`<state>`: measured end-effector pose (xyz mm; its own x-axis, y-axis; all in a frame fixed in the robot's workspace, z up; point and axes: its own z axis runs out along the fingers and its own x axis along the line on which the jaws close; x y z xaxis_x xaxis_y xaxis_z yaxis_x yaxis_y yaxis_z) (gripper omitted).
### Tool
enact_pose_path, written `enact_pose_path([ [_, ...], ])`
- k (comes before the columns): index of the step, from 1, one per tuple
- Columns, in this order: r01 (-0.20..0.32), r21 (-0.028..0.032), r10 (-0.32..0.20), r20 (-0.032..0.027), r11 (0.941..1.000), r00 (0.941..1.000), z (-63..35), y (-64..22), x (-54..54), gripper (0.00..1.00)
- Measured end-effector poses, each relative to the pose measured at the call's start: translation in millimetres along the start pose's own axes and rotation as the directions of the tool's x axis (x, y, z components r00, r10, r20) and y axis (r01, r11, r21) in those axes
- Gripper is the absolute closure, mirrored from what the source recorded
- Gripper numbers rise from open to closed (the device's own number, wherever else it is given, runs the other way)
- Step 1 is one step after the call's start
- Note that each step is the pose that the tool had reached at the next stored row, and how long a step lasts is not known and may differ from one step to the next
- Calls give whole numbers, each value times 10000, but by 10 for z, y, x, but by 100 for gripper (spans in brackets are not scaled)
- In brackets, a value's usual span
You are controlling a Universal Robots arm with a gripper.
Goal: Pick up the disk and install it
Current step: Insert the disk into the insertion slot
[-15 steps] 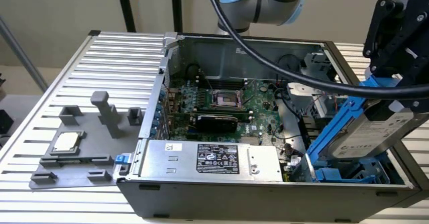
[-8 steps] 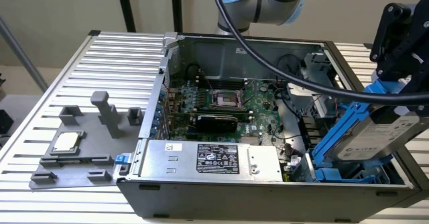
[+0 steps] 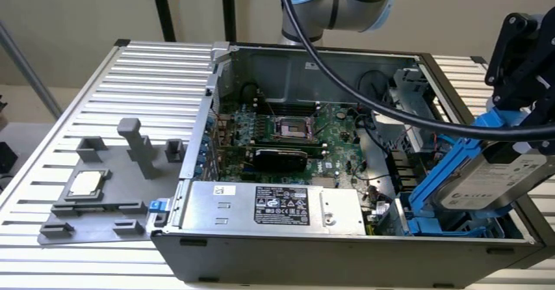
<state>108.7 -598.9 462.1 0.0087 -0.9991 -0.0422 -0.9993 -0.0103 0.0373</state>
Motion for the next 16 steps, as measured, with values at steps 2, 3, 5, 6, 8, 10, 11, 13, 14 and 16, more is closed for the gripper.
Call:
enact_pose_path([
  [2, -40, 1, 40, 1, 10000, 10000, 3, -8, -17, 67],
  [3, -43, 2, 43, 1, 10000, 10000, 3, -8, -19, 67],
  [5, -46, 2, 46, 1, 10000, 10000, 8, -8, -19, 67],
  [6, -46, 2, 46, 2, 10000, 10000, 13, -8, -19, 67],
  [8, -47, 2, 47, -1, 10000, 10000, 25, -9, -24, 67],
  [10, -47, 2, 47, 2, 10000, 10000, 43, -10, -27, 67],
  [11, -46, 2, 46, 1, 10000, 10000, 50, -10, -29, 67],
  [13, -46, 2, 46, 0, 10000, 10000, 61, -11, -33, 67],
  [14, -46, 2, 46, 2, 10000, 10000, 67, -11, -33, 67],
  [16, -47, 2, 47, 0, 10000, 10000, 73, -11, -34, 67],
])
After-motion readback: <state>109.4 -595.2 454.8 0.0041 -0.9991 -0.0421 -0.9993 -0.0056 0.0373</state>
